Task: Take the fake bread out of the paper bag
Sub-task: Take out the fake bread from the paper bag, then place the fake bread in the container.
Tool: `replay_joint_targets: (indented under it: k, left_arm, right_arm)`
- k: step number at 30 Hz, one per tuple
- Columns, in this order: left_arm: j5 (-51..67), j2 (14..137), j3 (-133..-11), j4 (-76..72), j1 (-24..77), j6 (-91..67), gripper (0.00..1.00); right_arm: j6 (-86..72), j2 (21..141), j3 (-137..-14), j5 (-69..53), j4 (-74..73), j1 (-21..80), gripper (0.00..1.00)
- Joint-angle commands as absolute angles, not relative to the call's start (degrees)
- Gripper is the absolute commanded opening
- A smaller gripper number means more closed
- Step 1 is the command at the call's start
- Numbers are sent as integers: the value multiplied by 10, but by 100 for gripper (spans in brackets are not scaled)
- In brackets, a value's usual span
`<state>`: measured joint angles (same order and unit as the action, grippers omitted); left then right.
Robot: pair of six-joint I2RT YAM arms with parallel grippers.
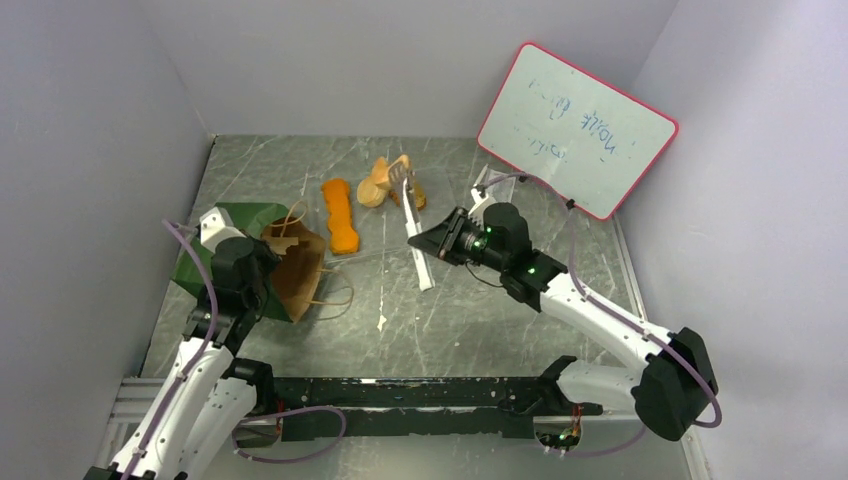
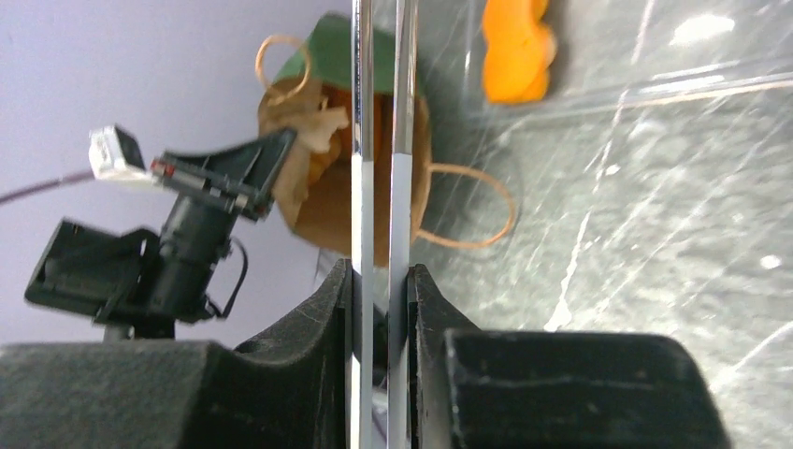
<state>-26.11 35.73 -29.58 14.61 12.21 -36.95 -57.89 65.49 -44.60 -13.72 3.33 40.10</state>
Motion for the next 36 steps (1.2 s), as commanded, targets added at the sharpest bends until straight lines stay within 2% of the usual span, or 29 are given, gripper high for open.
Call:
replay_joint_targets:
  k: [1,10,24,28,34,36]
  left_arm:
    - [-237,345,-317,150,120,-358,7]
    - [-195,327,-319,159,120,-354,7]
    - [-169,326,-323,147,121,-350,7]
    - [-164,325,-320,145,120,-351,7]
    - [-162,324,-323,146,121,-350,7]
    - [-160,325,-325,147,120,-351,7]
  right_arm:
    - [-551,662,-459,-110,87,358,0]
    - [-551,750,-436,-126,201,256,0]
    - [-552,920,-409,-136,346,219,0]
    - [-560,950,-394,-139,377,216,8]
    - [-560,962,-372,-146,392,216,32]
    - [-562,961,-367,-150,394,216,36]
